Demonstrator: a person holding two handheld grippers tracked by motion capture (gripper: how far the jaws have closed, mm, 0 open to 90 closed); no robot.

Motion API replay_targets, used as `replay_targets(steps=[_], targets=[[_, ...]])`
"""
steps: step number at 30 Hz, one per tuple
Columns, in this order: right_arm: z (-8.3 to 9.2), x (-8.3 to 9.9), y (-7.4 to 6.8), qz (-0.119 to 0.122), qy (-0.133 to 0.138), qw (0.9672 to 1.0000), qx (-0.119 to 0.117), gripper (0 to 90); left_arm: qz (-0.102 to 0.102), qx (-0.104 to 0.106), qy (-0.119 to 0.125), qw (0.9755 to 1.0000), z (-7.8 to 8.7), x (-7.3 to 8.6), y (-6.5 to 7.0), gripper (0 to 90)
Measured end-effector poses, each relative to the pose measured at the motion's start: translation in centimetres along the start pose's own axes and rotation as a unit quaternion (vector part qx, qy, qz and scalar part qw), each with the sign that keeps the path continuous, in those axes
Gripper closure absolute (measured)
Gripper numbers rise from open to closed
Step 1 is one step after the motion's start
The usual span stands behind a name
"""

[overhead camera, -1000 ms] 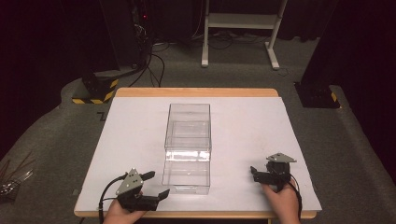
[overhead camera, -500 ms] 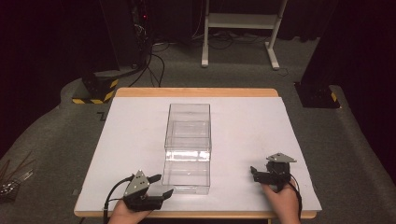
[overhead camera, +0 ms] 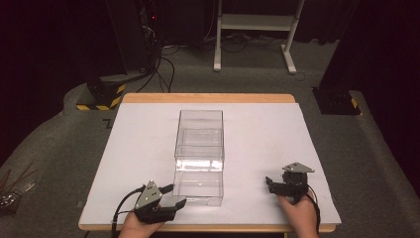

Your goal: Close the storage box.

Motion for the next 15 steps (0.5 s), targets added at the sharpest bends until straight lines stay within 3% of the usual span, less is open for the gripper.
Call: replay_targets(steps=[4,15], targets=[[0.0,0.0,0.0,0.0,0.0,1.0,0.0,10.6,0.012,-0.004,0.0,0.9999,-0.14,-0.11,0.02,34.3],[0.0,0.0,0.0,0.0,0.0,1.0,0.0,10.6,0.018,-0.016,0.005,0.9997,-0.62,-0.51,-0.47,36.0]])
Point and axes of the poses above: each handheld gripper's, and its own axes: z roughly backward along the jaws, x roughly out of its underside, y roughly to its right, the point moved 9 cm from there along -z, roughly forward along the jaws, and after that the axes turned 15 degrees about -x, right-handed, at the moved point
